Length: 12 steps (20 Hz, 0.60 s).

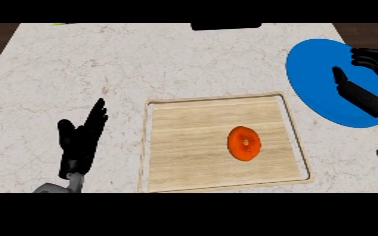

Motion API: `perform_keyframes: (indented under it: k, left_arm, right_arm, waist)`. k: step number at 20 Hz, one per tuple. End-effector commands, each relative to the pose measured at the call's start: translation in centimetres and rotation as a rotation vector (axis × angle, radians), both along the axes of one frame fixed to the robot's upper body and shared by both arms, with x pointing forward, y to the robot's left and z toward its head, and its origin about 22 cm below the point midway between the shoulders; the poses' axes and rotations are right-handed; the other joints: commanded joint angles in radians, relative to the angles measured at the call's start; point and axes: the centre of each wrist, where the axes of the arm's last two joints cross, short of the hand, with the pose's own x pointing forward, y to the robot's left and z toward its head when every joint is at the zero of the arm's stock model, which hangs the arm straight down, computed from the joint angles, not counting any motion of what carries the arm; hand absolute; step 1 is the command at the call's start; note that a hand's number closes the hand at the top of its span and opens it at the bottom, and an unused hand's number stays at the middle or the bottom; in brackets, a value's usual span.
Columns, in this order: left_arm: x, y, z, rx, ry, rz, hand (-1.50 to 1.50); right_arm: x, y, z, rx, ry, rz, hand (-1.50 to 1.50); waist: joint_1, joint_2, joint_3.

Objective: Pick the squash from the tray and place it in the plate

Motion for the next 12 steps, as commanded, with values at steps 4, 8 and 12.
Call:
perform_keyframes:
  k: [4,8,12]
  left_arm:
    - [-2.8,-1.5,-1.7,-0.110,0.074,-0.050,0.00]
    - [-1.0,-1.2,-1.1,-0.115,0.054,-0.073,0.00]
    - [0.4,-0.7,-0.3,-0.089,0.054,-0.052,0.00]
  right_arm:
    - [-8.6,2.5,-1.6,0.003,-0.107,-0.169,-1.50]
    - [-11.7,1.7,0.0,-0.111,-0.009,-0.131,-1.50]
    - [-12.6,1.4,2.4,-0.294,0.269,-0.011,-1.50]
  waist:
    - [0.037,0.001,0.006]
    - [0.052,0.007,0.006]
    - [0.039,0.009,0.002]
